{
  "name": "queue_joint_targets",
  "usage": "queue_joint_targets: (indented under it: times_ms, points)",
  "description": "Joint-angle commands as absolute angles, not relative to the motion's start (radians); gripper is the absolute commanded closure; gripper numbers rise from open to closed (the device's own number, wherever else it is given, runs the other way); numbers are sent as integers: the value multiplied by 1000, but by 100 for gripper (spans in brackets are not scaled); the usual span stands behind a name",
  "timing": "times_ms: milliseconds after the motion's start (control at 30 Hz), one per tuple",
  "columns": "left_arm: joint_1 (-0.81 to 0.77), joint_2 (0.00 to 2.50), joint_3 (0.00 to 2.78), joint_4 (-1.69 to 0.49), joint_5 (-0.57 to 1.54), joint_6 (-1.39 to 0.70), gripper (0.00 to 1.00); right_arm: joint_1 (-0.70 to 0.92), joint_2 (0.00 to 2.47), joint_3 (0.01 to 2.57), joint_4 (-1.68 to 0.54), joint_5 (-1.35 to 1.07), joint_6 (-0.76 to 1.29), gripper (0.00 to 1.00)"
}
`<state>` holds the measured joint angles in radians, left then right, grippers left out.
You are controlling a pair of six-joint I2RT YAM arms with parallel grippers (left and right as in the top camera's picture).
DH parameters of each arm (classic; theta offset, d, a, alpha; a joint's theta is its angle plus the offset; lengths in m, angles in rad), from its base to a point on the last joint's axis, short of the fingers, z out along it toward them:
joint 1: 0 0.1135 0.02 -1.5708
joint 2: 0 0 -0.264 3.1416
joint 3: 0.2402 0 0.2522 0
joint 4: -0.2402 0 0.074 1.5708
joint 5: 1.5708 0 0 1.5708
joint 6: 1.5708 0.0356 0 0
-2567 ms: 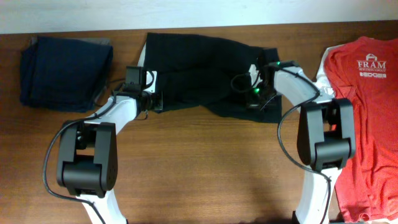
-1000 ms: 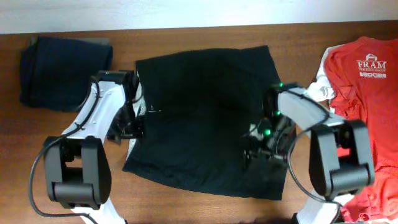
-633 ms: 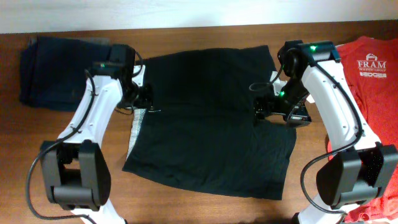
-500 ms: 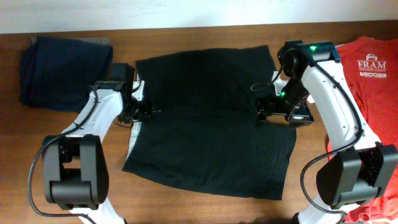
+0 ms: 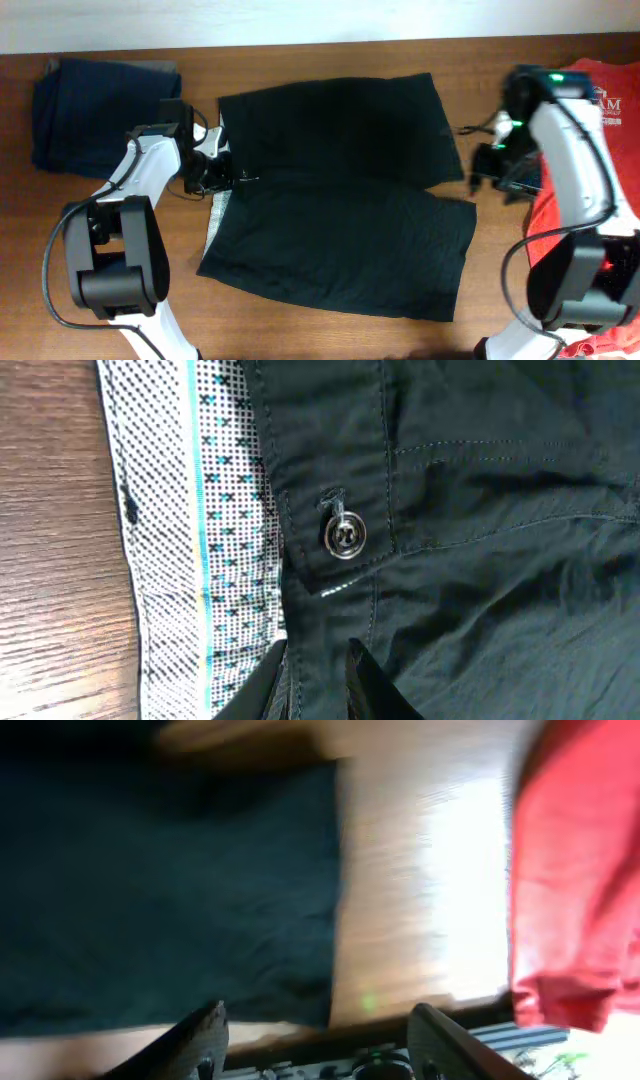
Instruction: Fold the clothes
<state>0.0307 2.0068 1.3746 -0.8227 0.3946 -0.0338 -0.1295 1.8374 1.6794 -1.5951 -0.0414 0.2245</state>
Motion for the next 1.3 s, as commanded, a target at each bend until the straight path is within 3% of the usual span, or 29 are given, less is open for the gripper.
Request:
queue_joint_targets:
  times_ms: [0,33,100,233,267,300,333,367,433,533,633,800,1000,1100,1200,1267]
  points:
    - [38,2015,1390,-800,415,-22,99,-306,1837,1547,-1519,-165,97,38]
    - [38,2015,1390,-797,415,-22,99,-345,1837,1471,-1457,-221,78,38]
    - [38,2015,1390,-810,336,-22,80,-389,1837,1324,-1326,-237,87,33]
    - [35,2034,1390,-816,337,-22,79,-451,1837,1252,-1278,-133,202,30]
    - [33,2043,1390,-816,340,-23,79,-459,1837,1245,-1274,-120,219,36]
    - [33,2044,1390,-815,360,-22,79,-459,1837,1233,-1271,-119,219,57]
    - [33,2044,1390,-812,380,-23,79,-459,1837,1209,-1262,-119,219,85]
    - [33,2044,1390,-809,382,-23,79,-453,1837,1172,-1249,-147,219,96]
    - [33,2044,1390,-809,383,-23,86,-422,1837,1150,-1240,-162,218,96]
    - [33,2044,1390,-807,405,-22,86,-369,1837,1151,-1165,-336,119,96]
    - [34,2044,1390,-808,405,-22,86,-366,1837,1143,-1148,-348,117,96]
    - [34,2044,1390,-814,405,-22,86,-366,1837,957,-854,-345,198,96]
    - [34,2044,1390,-816,393,-22,86,-366,1837,944,-511,-362,188,96]
    - [34,2044,1390,-816,393,-22,86,-382,1837,966,-340,-667,190,96]
    - [34,2044,1390,-816,393,-21,86,-413,1827,1184,-485,-794,185,96]
    - [34,2044,1390,-816,393,-22,86,-398,1810,1461,-815,-641,154,96]
